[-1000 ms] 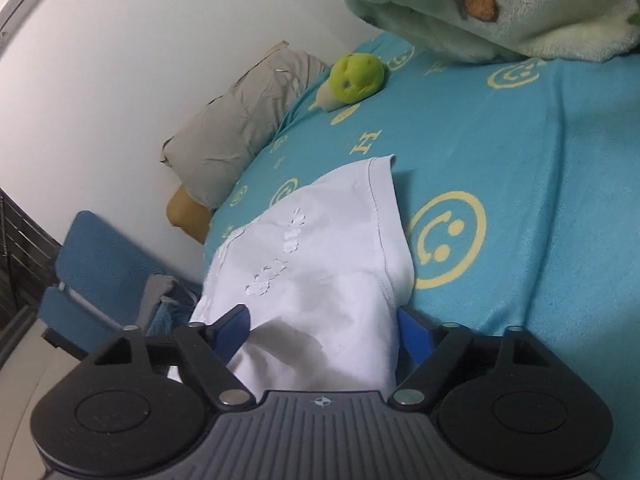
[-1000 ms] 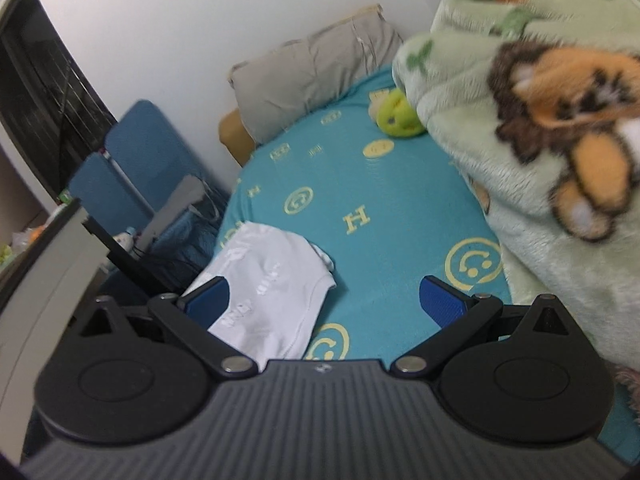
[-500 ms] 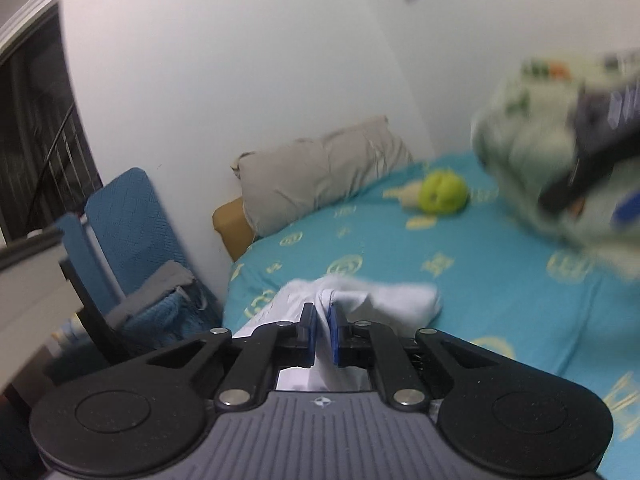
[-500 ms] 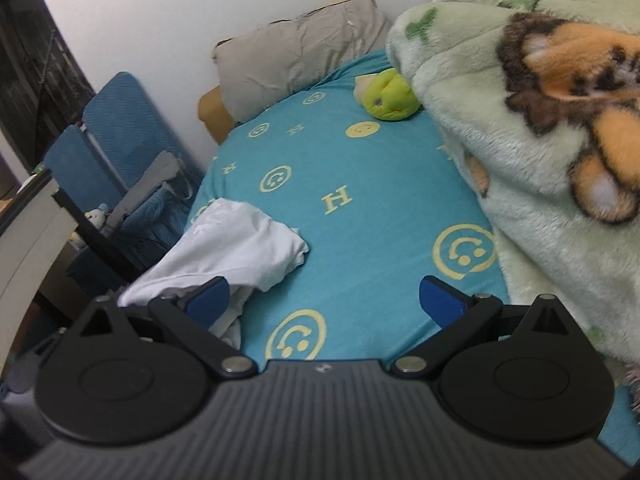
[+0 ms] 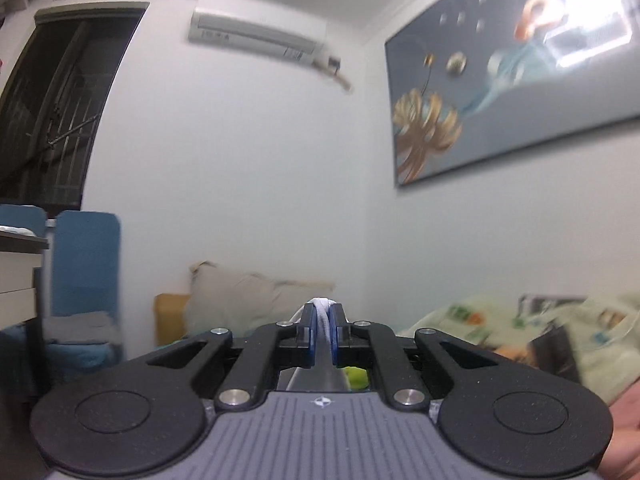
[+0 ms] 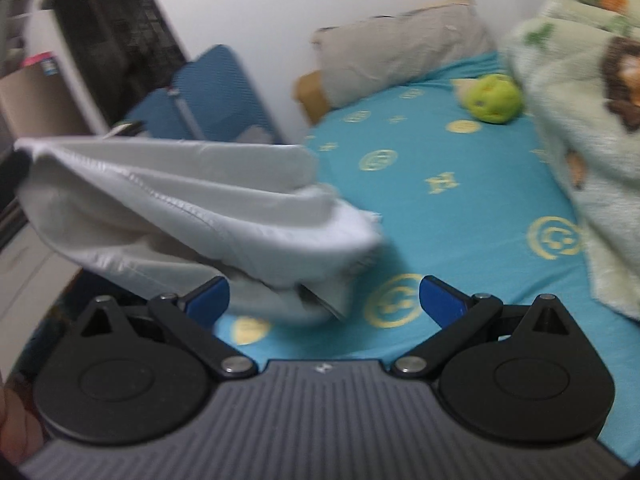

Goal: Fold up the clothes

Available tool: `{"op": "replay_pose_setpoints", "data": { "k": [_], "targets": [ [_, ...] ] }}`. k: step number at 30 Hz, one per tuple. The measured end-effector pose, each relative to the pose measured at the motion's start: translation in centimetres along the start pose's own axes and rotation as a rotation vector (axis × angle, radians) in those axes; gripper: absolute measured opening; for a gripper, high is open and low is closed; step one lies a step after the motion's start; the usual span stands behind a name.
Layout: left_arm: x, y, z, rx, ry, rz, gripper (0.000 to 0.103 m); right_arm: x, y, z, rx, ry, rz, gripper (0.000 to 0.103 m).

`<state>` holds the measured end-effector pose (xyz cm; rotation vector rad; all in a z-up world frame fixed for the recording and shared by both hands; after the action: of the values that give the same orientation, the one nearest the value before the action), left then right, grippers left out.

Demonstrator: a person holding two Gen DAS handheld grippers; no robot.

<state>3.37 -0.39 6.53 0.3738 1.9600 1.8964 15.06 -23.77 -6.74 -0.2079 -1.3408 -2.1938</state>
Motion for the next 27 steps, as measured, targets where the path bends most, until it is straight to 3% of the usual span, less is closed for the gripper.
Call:
{"op": "replay_pose_setpoints", "data": {
  "k": [4,8,11,14,17,21,24,27],
  "targets": [
    [-0.2,-0.5,0.5,0.016,0.005,0.048,0.008,-0.6,0.1,2.1,0.018,0.108,-0.021,0.103],
    [-1.8,-2.0,1.2,0.028,0.019,0.104,0.008,-2.7,0.0,3.5,0.020,0.181,0.023,0.103],
    [-4.0,-3.6,2.3,0.052,0.031,0.134,0.008,-4.4,-0.3,3.0,0.026,0.068,0.034,0.103],
    [-5.1,-5.1,3.5,0.086,0.054,0.161,0.008,-5.5,-0.2,0.0,-0.063,-0.069,0.052,0.103],
    [-6.4,-6.9,5.1,0.166,0.055,0.240,0.008,-4.8,0.3,-2.8,-0.143,-0.204,0.066,0.103],
    [-7.6,-8.8,6.2,0.232,0.035,0.305,0.007,-1.8,1.5,-4.3,-0.182,-0.292,-0.039,0.103],
    [-7.6,-8.4,6.1,0.228,0.016,0.270,0.007,0.4,2.6,-3.4,-0.125,-0.307,-0.149,0.103],
    [-6.4,-6.7,5.6,0.264,-0.021,0.183,0.007,0.0,2.3,-3.7,-0.092,-0.345,-0.096,0.103]
  ]
}}
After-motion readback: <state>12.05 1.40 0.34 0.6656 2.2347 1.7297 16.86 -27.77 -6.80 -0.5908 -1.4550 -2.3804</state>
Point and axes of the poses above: each gripper's, at about its wrist camera, not at the fingertips, and x roughly against the way its jaws point, z to its left, y to its top, the point moved 2 cm from there along -x, roughly the way its jaws point, and after that the axes turned 3 degrees about y, right-handed, at the moved point
